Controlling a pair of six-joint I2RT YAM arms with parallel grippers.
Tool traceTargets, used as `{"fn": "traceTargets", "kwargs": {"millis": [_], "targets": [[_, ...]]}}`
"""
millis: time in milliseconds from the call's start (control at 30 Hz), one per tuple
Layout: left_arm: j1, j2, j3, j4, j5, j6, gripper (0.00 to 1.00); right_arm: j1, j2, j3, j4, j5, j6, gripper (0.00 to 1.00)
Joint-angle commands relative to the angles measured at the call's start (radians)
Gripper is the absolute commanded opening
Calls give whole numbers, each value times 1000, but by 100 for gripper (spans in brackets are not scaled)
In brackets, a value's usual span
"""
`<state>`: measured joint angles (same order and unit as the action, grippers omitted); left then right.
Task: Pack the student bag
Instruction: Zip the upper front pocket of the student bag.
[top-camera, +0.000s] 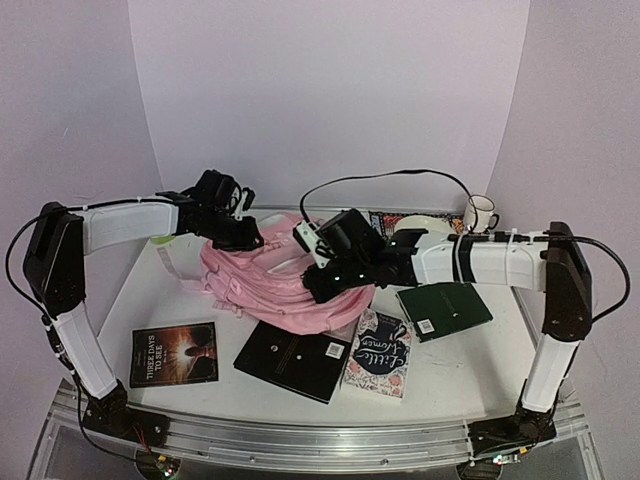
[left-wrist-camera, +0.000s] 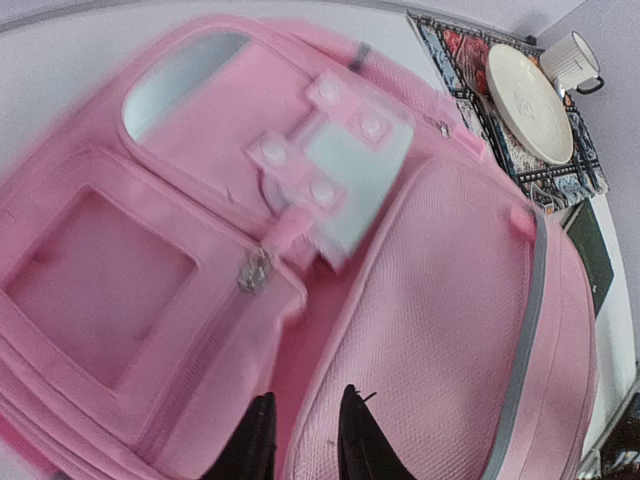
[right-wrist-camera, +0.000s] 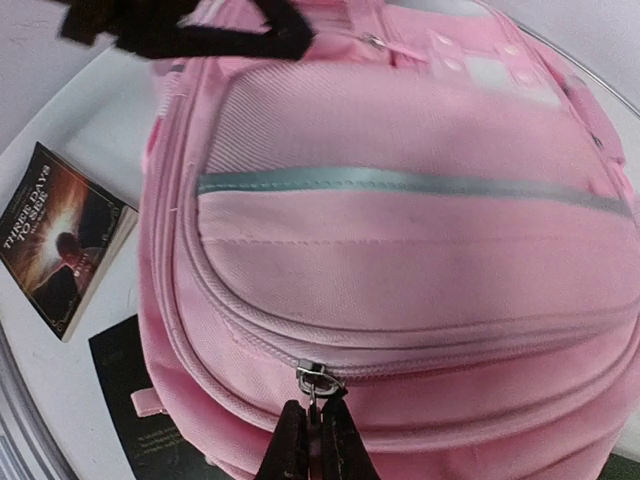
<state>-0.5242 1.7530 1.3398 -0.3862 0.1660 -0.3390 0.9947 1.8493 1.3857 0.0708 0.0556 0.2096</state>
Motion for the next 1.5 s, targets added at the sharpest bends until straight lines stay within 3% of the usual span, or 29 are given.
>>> {"fn": "traceTargets", "kwargs": {"millis": [0,100,267,700,833,1033,1200,1467], "targets": [[24,-87,4,43,-125,-98,43,60,55,110,1,-11,1,0],[22,-188,-105,42,-103,-245,61,69,100,140,20,-6,2,0],[-19,-321,-286,71,-15,-452,71,75,146,173,26,-12,-5,0],[-171,-331,-516,311,17,-745,69,85,171,174,43,-17,-26,0],[-174,-304,-532,400,35,-782,60,89,170,169,43,-23,-34,0],[-182,-249,-513,446,43,-794,39,94,161,155,43,-29,-49,0],[-181,-272,-547,467,16,-806,1,94,149,143,35,17,-73,0],[-143,-422,-498,308,-73,-696,0,-10,73,78,-6,129,-139,0]]}}
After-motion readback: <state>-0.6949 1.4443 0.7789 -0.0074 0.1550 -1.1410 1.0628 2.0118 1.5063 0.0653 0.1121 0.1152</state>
